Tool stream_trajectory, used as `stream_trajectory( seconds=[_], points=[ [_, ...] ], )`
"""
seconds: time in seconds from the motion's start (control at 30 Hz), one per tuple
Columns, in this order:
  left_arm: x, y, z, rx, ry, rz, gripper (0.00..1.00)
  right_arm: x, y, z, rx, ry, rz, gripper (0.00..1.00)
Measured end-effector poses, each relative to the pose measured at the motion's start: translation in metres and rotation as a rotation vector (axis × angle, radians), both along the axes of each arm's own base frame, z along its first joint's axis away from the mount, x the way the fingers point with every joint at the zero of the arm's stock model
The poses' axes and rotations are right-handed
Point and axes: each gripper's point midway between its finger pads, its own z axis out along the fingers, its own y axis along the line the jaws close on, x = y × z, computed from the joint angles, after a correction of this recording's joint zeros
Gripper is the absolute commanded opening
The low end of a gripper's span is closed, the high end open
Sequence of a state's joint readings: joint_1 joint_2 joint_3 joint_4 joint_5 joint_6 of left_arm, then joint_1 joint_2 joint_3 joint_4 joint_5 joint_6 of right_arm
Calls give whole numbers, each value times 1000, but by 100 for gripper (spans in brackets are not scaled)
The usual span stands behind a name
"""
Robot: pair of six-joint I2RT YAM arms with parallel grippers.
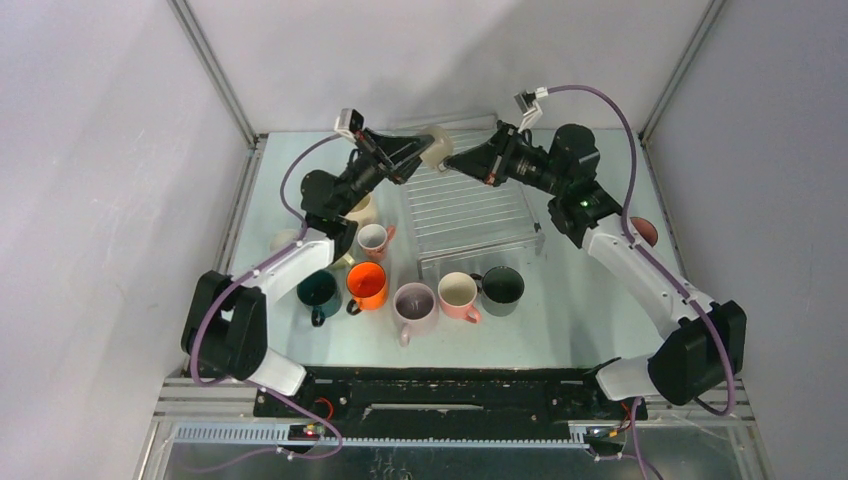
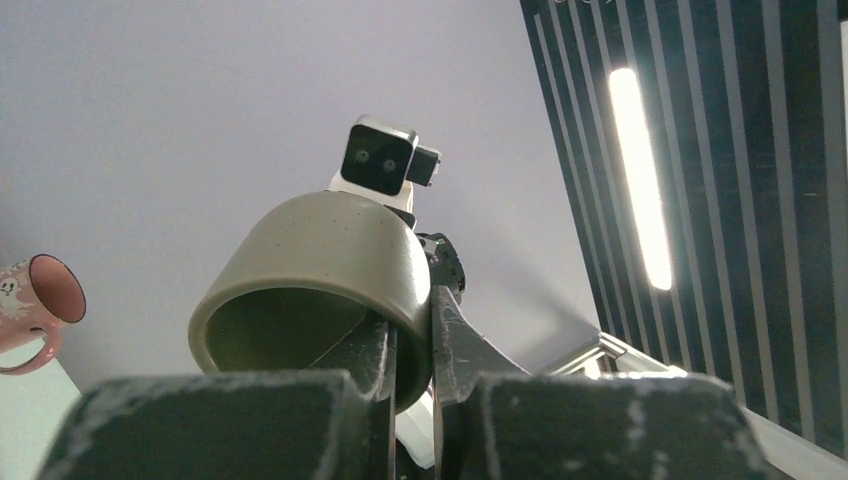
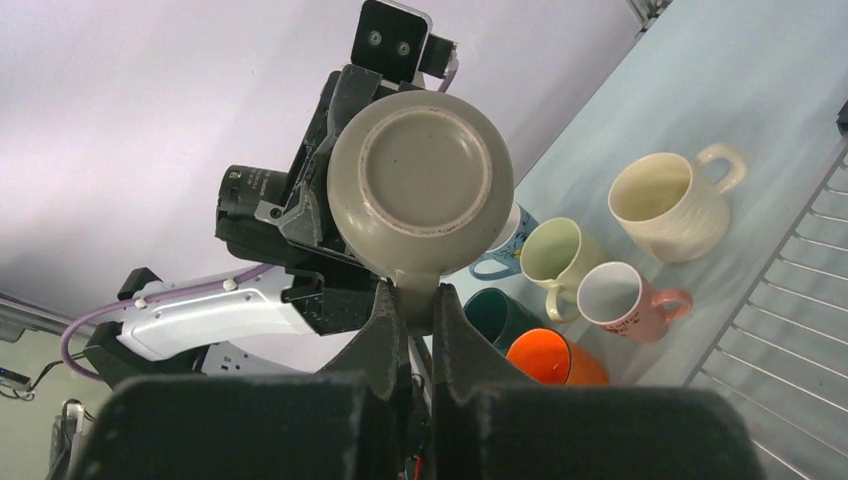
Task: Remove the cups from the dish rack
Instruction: Place the cup at the center of the board.
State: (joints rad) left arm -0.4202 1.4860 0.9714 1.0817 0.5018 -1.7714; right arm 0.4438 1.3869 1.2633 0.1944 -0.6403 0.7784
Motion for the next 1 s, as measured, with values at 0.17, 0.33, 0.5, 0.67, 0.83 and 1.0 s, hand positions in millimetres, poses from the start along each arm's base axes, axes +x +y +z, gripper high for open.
stream_trajectory(
  seconds=[0.17,0.33,0.5,0.67,0.83,1.0],
  points=[
    [-1,-4,5,17,-19,-2,0,-1,-4,5,5,-7,-17,40],
    [2,-10,5,69,-32,5,0,-4,-14,8,-18,-18,-59,63],
    [10,-15,0,143,-32,30,0,-10,-34,12,-62,-27,-139,99],
    [11,-19,-13,252,-34,45,0,-14,-61,9,-136,-29,-267,100],
    [8,-19,-31,416,-39,61,0,-17,-93,2,-229,-1,-411,100],
    [-8,-22,-48,610,-74,49,0,-18,-124,11,-303,18,-547,100]
  ],
)
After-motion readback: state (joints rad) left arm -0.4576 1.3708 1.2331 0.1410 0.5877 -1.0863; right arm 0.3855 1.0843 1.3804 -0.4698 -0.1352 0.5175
